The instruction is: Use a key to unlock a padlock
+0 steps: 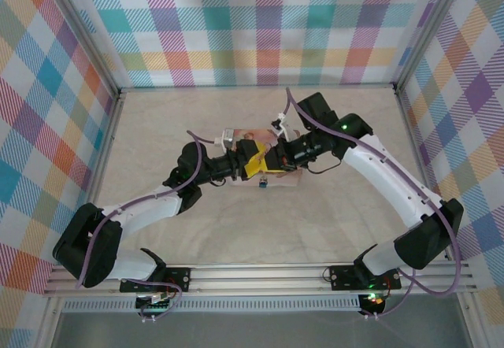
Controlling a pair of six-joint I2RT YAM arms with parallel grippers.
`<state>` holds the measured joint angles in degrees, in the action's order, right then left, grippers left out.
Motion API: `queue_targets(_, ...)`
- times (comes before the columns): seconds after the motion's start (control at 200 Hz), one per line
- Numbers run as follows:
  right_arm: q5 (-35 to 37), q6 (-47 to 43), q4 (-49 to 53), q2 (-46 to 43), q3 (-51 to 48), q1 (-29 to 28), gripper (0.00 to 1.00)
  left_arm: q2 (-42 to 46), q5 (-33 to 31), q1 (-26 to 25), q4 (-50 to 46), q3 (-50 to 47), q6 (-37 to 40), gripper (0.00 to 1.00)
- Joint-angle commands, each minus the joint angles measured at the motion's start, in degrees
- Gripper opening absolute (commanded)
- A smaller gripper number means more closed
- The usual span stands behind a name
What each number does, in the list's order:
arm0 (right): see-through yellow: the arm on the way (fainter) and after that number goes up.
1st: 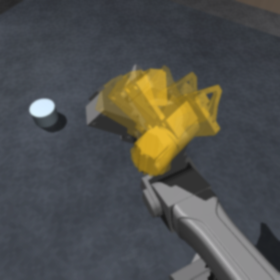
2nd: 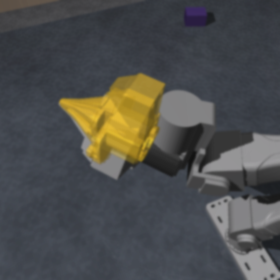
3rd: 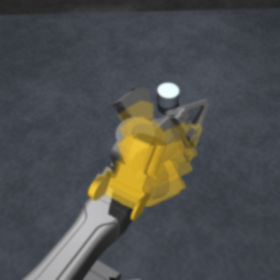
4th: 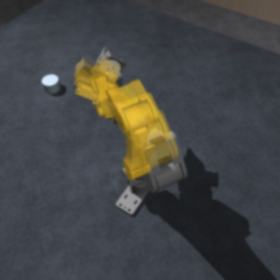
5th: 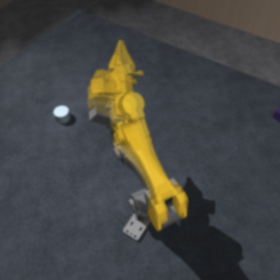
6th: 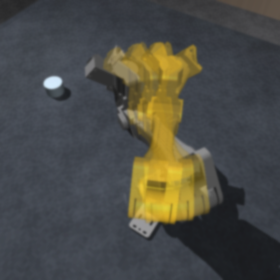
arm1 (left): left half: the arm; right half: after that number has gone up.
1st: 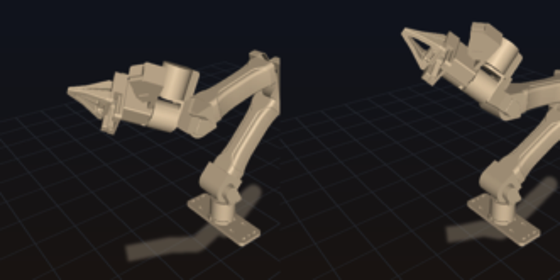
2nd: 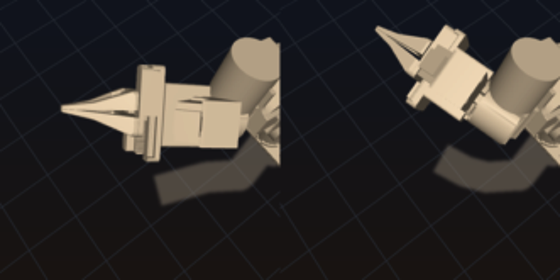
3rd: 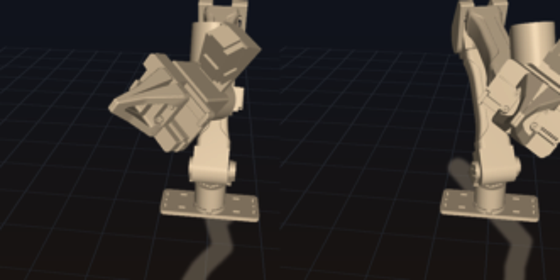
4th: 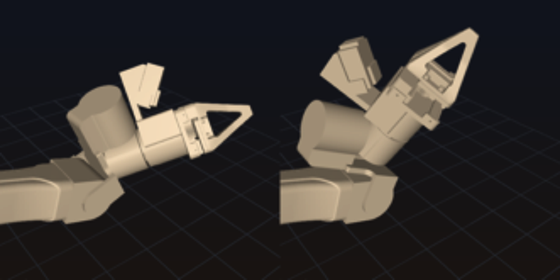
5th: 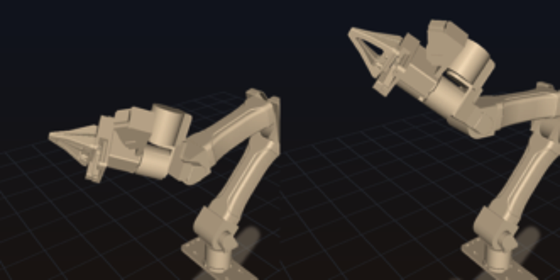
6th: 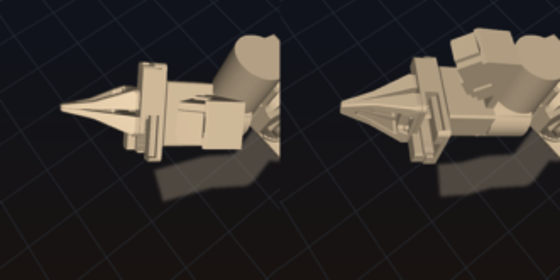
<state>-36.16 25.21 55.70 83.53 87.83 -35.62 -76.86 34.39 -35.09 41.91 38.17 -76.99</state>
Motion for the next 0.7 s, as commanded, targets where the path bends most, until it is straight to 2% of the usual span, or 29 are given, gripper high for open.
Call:
queue_targets(0.0, 2.1, -0.3, 1.7, 0.6, 3.2, -0.2, 0.00, 2.3, 0.1, 0.3, 0.5, -0.4, -0.9, 0.84)
queue_targets(0.18, 2.2, 0.0, 0.3, 3.0, 5.4, -0.2, 0.00, 4.1, 0.2, 0.3, 1.1, -1.0, -2.6, 0.97)
queue_targets(0.42, 2.9, -1.3, 0.4, 5.8, 7.2, -0.2, 0.00, 4.4, 0.6, 0.3, 3.7, -1.3, -5.5, 1.00)
queue_targets(0.505, 3.3, -2.1, 1.1, 6.7, 8.1, -0.2, 0.00, 4.3, 0.7, 0.3, 4.4, -1.3, -6.3, 0.99)
queue_targets(0.695, 3.4, -3.5, 2.2, 7.5, 7.9, -0.7, 0.00, 3.8, 0.6, 0.4, 5.1, -1.4, -7.0, 0.85)
